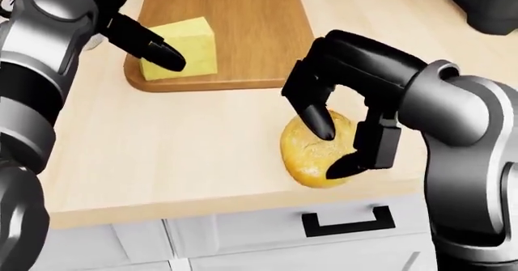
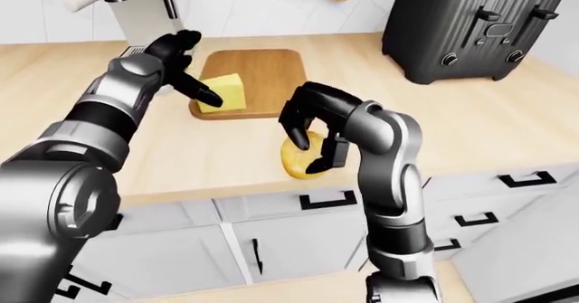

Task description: Place the bread and cheese on the cutting board.

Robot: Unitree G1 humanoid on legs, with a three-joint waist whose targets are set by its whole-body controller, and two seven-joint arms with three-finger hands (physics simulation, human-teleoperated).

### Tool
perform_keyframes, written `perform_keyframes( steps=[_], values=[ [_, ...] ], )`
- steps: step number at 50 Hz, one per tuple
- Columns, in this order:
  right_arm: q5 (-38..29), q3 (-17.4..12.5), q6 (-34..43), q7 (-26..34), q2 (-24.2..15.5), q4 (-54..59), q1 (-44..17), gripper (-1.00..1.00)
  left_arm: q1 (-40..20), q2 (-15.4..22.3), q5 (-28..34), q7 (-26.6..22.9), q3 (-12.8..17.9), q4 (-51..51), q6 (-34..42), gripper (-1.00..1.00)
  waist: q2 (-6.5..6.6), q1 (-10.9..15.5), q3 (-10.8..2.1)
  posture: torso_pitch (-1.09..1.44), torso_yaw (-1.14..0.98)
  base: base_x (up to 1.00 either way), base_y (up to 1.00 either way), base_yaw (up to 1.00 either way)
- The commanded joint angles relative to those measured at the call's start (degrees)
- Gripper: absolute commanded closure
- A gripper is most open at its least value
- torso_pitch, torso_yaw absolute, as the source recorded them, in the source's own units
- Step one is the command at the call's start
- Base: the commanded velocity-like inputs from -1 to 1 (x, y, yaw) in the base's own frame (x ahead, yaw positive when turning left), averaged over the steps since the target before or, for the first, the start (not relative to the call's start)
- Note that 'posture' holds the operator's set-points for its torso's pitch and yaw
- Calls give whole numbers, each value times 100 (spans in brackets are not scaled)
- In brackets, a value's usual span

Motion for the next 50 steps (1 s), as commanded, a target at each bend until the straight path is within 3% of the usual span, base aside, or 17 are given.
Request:
perform_keyframes(
  steps=[1,4,12,21,25,32,38,43,50],
  values=[
    [43,-166,169,-218,-117,9,-495,100,-314,69,-76,-213,-37,-307,-303,-100,7,-5,-181,0,0,0,0,0],
    [132,-176,188,-488,-241,499,-977,100,-483,156,-331,-426,77,-378,-194,-100,12,13,-156,0,0,0,0,0],
    [272,-94,-17,-1085,-470,1826,-2011,100,-649,392,-630,-814,-56,-627,-175,-100,25,21,-112,0,0,0,0,0],
    [277,-4,-1107,-3098,-530,5589,-3924,100,-520,487,-660,-1043,-247,-875,-167,-100,73,17,-135,0,0,0,0,0],
    [360,-8,-1429,-3957,-447,6937,-4498,100,-457,465,-639,-1143,-312,-1025,-134,-100,82,25,-139,0,0,0,0,0],
    [484,20,-1687,-4956,-228,8022,-4873,100,-426,453,-692,-1163,-298,-1213,-66,-100,64,49,-118,0,0,0,0,0],
    [557,33,-1695,-5446,-14,8336,-4806,100,-499,608,-804,-1388,-263,-1706,309,-100,66,51,-88,0,0,0,0,0],
    [641,-2,-1685,-5722,114,8453,-4671,100,133,571,-1086,-1637,-166,-3188,1040,-100,79,55,-60,0,0,0,0,0],
    [718,-14,-1762,-5979,254,8515,-4577,100,1378,523,-1392,-1974,-126,-6042,2586,-100,124,35,-41,0,0,0,0,0]
  ],
)
